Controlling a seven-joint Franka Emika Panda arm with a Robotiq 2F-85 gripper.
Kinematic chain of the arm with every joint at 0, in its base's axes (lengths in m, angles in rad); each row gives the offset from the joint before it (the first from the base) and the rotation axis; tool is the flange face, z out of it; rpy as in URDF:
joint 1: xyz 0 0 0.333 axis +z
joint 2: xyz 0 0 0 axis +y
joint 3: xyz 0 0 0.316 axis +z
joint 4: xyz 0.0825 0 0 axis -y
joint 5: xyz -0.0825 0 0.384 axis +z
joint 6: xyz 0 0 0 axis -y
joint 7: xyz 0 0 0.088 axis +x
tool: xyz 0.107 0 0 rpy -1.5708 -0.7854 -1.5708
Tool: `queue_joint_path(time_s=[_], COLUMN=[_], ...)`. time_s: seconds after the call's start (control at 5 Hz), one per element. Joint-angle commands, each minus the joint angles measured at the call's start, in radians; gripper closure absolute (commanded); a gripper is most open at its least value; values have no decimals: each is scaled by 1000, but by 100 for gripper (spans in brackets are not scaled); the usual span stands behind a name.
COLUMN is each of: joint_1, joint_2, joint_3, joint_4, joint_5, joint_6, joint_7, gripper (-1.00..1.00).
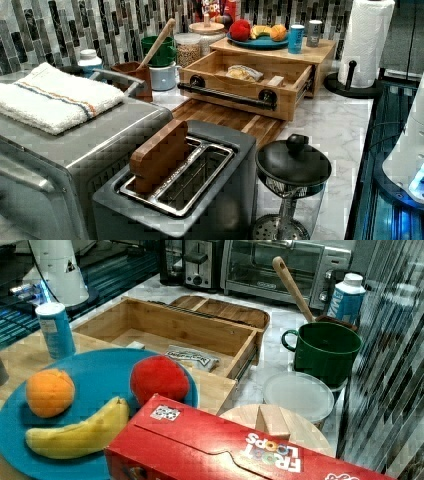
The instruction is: Close the drawer.
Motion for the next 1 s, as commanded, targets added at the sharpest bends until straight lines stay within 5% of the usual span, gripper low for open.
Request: queue_joint_path(time_s=[0.2, 0.4, 0.6, 1.0], joint_1=[0, -1, 22, 79], joint_2=[6, 6, -10, 18], joint_3=[0, 1, 21, 75], joint_4=[0, 0, -42, -36], joint_5=[-1, -1, 30, 8], joint_6=[1, 1, 40, 16], joint_7=[-13, -13, -69, -178], gripper=[100, 100, -100, -100])
